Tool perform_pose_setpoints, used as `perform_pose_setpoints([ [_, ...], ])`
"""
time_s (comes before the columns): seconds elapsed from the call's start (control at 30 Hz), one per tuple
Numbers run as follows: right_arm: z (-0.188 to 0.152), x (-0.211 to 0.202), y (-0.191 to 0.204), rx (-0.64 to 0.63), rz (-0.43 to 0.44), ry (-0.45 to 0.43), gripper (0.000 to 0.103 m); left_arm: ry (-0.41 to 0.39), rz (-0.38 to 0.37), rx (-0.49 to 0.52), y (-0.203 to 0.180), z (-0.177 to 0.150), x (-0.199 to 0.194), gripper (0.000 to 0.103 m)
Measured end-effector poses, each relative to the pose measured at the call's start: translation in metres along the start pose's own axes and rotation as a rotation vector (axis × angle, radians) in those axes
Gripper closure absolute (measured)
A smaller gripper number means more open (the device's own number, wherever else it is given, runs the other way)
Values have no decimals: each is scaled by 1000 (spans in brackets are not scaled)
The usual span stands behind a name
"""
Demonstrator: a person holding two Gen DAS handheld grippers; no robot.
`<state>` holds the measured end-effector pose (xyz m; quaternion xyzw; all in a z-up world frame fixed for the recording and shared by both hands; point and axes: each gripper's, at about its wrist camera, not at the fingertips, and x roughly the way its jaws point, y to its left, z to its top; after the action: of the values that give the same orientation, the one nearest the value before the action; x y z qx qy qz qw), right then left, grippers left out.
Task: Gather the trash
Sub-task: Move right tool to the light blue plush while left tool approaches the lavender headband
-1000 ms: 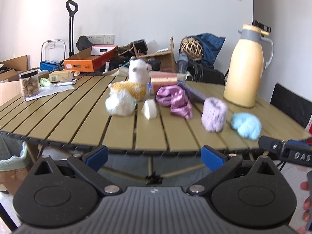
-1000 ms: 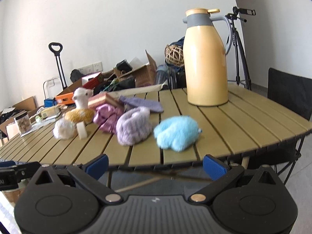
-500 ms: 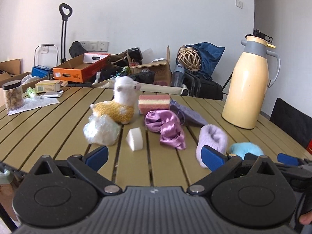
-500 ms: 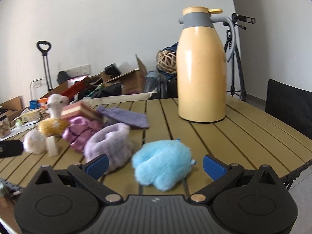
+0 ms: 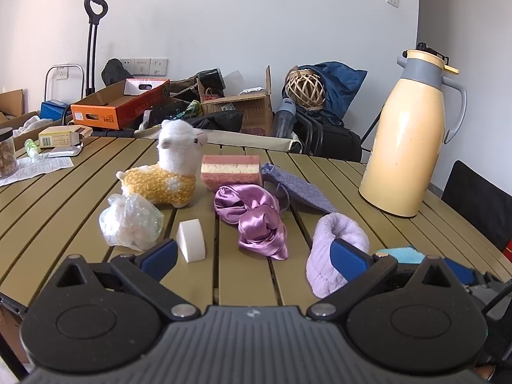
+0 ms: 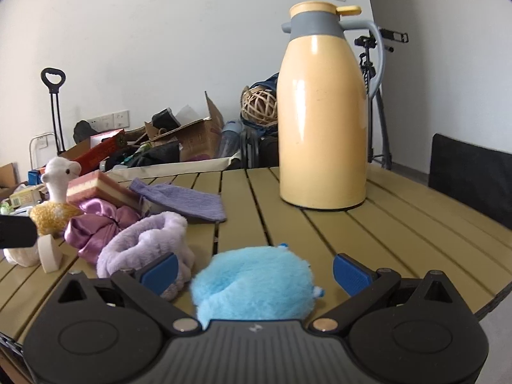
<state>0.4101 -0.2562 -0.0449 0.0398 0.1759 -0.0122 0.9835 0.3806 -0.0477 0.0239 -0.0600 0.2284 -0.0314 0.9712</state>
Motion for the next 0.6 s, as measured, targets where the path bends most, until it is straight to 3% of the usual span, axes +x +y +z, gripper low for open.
perform_pose_setpoints([
  [0.5,-12,22,11,-59,-26,17,0,40,-3,-2,-16,-2,32,0],
  [0.6,-14,23,10,-52,-21,18,4,41,-4,-5,-17,-2,37,0],
])
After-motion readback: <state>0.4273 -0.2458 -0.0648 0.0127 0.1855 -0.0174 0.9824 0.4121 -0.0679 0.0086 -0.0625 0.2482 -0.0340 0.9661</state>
